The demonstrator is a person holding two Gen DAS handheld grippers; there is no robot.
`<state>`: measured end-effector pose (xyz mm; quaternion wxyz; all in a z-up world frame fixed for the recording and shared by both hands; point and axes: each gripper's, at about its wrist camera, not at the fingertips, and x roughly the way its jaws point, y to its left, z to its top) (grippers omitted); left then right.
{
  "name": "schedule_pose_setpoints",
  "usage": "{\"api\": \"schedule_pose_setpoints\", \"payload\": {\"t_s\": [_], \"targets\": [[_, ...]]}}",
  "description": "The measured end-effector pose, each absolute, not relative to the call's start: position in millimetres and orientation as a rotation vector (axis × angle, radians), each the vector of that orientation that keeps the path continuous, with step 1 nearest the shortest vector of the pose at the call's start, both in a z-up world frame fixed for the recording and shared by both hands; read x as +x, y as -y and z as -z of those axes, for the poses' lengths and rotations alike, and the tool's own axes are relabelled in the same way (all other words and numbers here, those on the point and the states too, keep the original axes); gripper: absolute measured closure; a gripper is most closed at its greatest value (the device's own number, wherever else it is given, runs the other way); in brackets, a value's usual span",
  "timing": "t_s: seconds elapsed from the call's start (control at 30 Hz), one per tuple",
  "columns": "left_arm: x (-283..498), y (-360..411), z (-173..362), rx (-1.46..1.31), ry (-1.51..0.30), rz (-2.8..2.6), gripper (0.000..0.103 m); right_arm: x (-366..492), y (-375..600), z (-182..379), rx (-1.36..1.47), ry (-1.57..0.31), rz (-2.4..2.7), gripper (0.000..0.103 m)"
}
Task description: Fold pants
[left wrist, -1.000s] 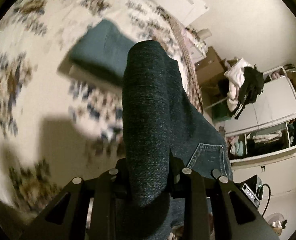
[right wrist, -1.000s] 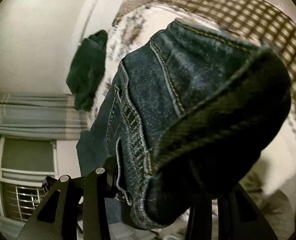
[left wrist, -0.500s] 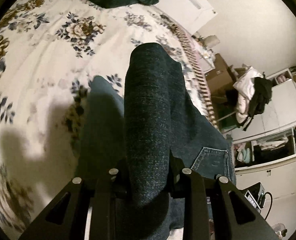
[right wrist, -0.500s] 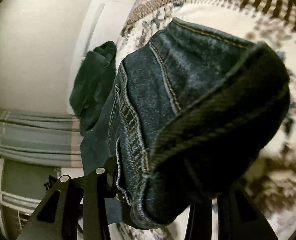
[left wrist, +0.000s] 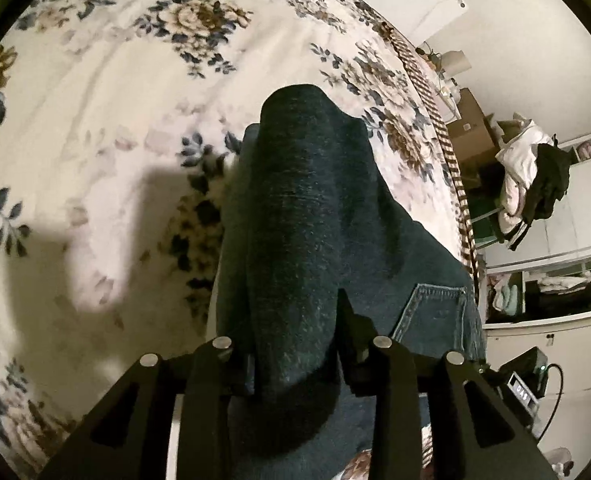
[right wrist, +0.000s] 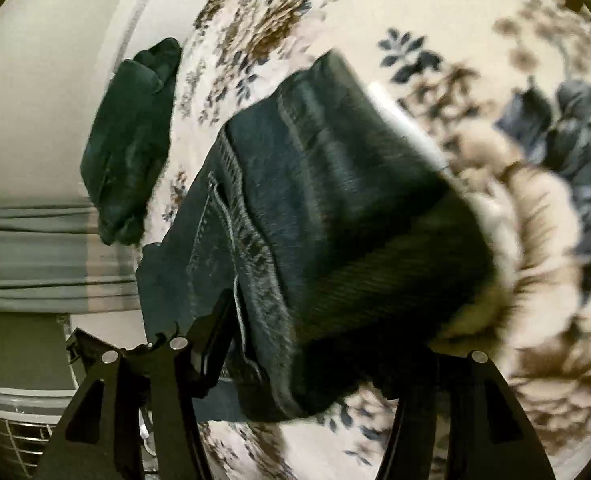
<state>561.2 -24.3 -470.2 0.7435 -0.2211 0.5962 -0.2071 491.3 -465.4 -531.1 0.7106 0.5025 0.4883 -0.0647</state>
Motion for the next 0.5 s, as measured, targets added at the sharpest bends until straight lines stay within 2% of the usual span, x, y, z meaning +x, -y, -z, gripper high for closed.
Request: {"api": "schedule_pose_setpoints", "payload": {"t_s": [0.2,0.27,0.37,0.43,0.5], "targets": [[538.1,29.2,433.8,-0.333,-1.274,0.356,0.071,466.8,468.8,492.9,0.93,-1.168,0.22,0.038],[530.5,30.7,422.6,-0.287,-1.261,0.335,0.07,463.2,460.0,465.4,0.841,-1.166,0.242,0.033],[513.5,33.7,400.9,-0.266,-1.235,0.339,0.069,452.1,449.5,430.2,0.731,-1.167,0.277,0.033],[502.4,38.9,387.1,-0.24,-1.222,0.336,0.063,452.2,440.8,409.2,0.635,-1.162,0.307,0.033],[489.8,47.6,369.9,-0.2,-1.202,0.332,0.041,450.9,432.0,384.8,0.537,-1.146,0.328,0.031]]}}
